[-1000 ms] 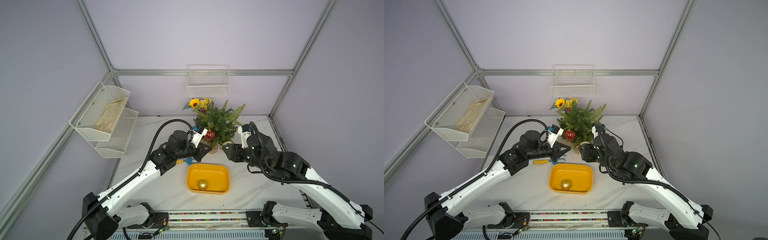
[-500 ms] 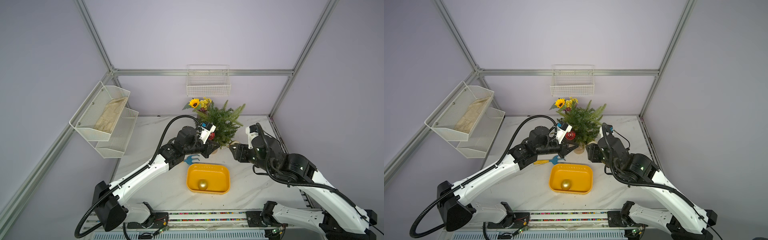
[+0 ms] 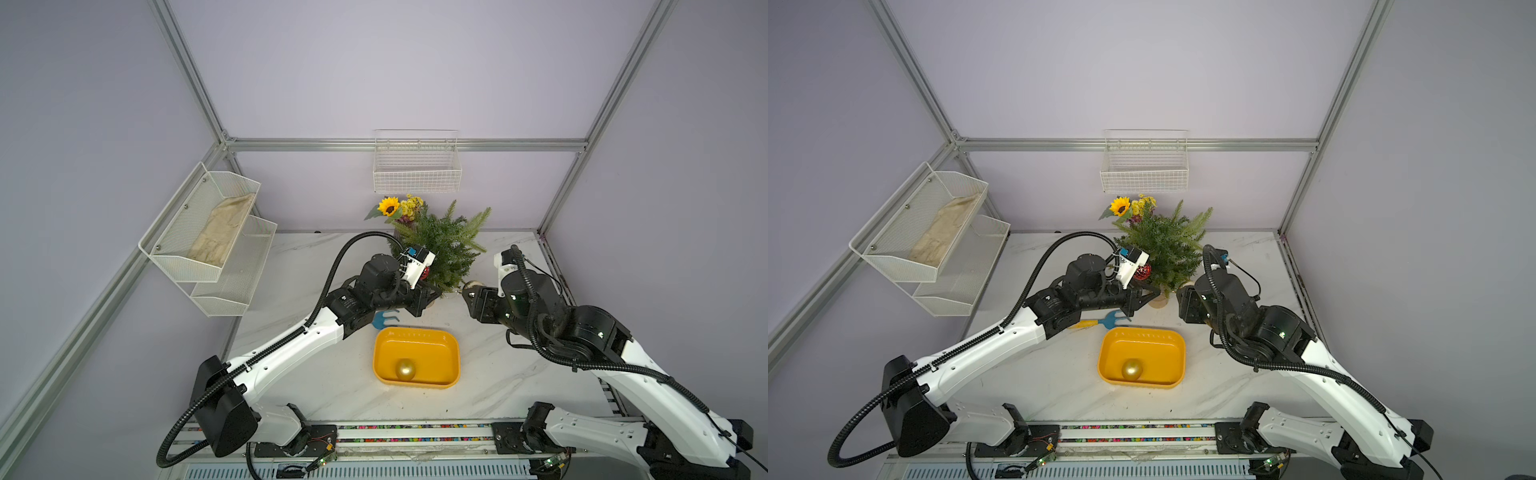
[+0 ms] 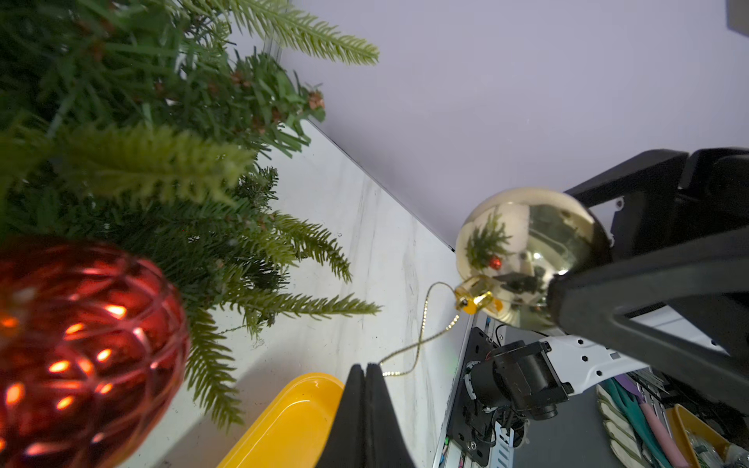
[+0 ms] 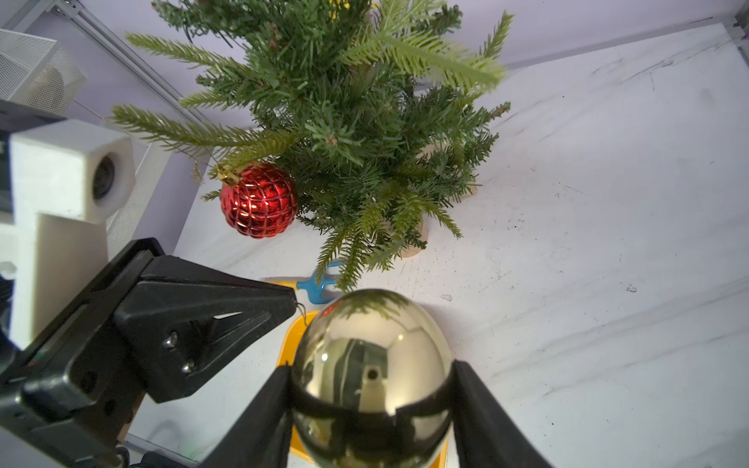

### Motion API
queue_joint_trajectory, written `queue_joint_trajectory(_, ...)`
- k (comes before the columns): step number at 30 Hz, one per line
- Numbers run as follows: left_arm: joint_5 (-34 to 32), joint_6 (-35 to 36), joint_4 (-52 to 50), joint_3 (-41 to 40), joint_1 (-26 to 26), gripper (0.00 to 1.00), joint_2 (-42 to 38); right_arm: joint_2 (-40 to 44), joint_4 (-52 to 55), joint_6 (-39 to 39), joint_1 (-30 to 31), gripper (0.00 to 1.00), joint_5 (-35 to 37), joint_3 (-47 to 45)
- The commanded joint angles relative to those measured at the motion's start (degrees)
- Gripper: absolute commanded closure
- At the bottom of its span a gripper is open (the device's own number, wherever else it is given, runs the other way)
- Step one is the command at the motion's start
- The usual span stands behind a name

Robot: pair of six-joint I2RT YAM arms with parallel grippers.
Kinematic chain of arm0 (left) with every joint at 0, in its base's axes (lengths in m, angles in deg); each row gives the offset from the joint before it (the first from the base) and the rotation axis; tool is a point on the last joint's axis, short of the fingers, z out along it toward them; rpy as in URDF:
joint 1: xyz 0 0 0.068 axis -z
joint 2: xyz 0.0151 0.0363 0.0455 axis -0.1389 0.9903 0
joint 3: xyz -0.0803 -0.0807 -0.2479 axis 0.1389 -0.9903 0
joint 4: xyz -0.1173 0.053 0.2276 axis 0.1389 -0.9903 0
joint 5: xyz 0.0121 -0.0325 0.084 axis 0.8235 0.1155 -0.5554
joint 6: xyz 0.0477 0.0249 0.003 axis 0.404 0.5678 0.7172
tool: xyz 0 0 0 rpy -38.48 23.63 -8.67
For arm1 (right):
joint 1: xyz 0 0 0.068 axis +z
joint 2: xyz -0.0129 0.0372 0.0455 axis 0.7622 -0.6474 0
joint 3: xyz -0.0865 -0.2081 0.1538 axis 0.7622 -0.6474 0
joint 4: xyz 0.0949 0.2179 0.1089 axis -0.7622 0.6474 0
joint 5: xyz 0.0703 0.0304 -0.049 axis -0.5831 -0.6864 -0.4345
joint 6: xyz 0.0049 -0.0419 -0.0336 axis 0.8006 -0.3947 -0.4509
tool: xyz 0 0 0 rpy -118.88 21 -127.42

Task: Decorate the small christmas tree with ornaments
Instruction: Hang an ornament on the christmas tree.

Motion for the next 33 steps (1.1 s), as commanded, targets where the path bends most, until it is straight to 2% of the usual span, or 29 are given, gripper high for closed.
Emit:
queue_joint_trajectory(1, -2.2, -1.0, 2.6, 6.2, 0.3, 1.0, -0.7, -1.1, 0.3, -1.2, -0.5, 0.44, 2.1, 2.3)
queue_joint_trajectory(12, -1.1, -2.2, 2.6, 7.0, 0.3, 1.0, 1.0, -3.6, -1.2, -3.8, -4.0, 0.44, 0.3, 1.1)
queue_joint_trajectory(22, -2.0, -2.2, 1.2, 8.0, 0.2, 1.0, 4.3, -4.6, -4.1, -5.8, -6.7, 0.44, -3.6, -0.1)
queue_joint_trajectory(33, -4.8, -2.2, 0.6, 7.2, 0.3, 1.0, 3.5, -4.7, -5.0, -6.2, -8.1, 0.44, -5.5, -2.5)
